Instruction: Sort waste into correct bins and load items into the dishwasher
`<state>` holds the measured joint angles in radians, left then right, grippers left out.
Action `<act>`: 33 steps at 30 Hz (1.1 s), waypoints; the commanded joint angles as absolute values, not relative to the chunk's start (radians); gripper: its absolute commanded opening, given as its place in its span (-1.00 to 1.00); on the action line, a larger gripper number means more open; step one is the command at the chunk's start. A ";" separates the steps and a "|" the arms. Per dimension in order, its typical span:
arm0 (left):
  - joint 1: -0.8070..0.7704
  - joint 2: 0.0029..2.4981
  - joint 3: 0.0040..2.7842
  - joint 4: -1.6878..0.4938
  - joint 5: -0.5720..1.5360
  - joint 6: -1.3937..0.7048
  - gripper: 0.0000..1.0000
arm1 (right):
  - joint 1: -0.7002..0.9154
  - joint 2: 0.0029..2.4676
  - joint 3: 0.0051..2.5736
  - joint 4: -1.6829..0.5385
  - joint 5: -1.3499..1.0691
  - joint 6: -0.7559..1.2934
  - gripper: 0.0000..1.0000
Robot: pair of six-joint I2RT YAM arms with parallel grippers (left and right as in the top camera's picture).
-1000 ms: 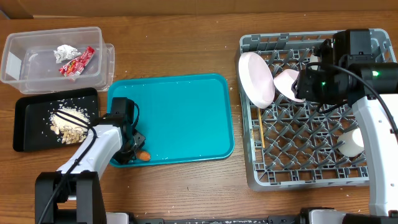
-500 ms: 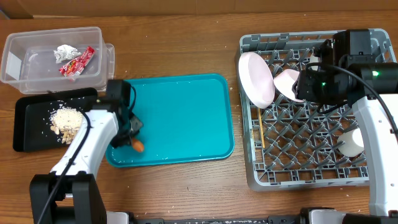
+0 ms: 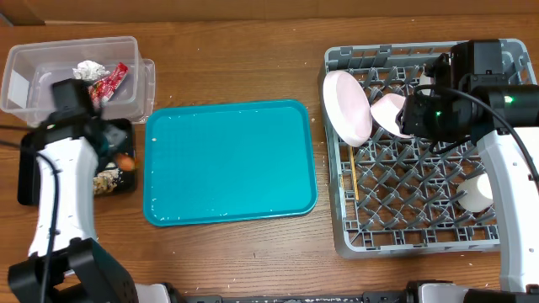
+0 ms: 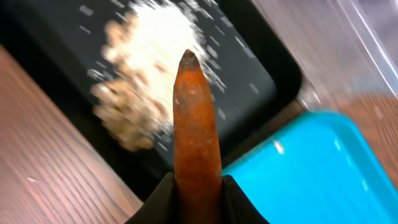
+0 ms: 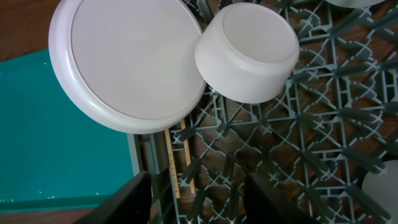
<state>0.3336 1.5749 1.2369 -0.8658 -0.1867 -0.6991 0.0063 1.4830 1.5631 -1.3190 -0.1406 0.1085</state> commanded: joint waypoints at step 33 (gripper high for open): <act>0.436 1.740 1.365 -0.894 -0.151 -0.577 0.14 | 0.005 1.481 1.572 -1.299 -0.131 0.105 0.02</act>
